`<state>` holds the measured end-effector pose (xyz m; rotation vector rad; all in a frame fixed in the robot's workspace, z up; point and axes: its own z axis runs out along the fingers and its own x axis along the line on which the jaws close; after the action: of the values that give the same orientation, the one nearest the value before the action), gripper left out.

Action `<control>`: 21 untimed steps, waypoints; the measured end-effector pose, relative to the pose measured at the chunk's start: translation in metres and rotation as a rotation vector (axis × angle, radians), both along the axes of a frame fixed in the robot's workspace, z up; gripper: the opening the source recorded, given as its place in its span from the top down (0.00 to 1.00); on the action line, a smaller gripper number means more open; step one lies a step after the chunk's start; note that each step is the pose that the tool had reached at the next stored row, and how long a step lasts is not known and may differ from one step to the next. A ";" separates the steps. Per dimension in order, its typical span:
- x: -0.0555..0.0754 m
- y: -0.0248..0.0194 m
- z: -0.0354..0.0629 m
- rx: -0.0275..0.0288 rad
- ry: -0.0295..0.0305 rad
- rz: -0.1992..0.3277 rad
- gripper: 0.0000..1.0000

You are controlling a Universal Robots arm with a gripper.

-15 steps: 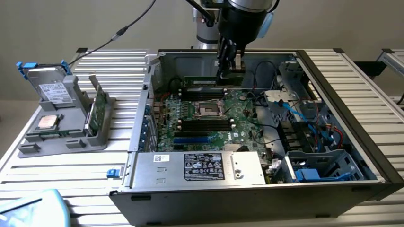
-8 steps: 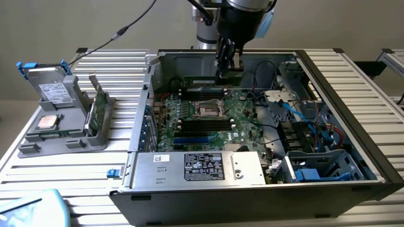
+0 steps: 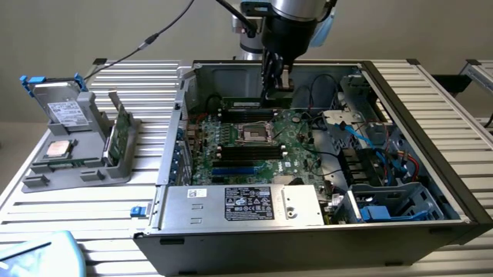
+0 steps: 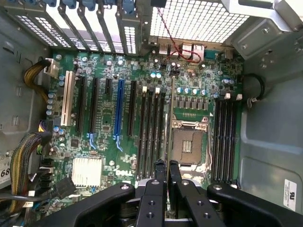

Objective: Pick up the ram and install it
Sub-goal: 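Insert the ram into the slot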

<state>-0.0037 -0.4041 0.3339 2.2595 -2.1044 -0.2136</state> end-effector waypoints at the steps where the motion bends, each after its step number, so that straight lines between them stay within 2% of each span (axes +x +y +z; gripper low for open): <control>1: 0.000 -0.0019 -0.0018 0.0000 0.0000 0.000 0.86; 11: -0.002 -0.0194 -0.0202 0.0003 -0.0001 0.000 0.86; 16: -0.002 -0.0244 -0.0292 0.0001 0.0000 0.000 0.86; 21: -0.002 -0.0246 -0.0383 0.0002 0.0000 0.000 0.86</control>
<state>-0.0057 -0.4287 0.2956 2.2596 -2.1045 -0.2138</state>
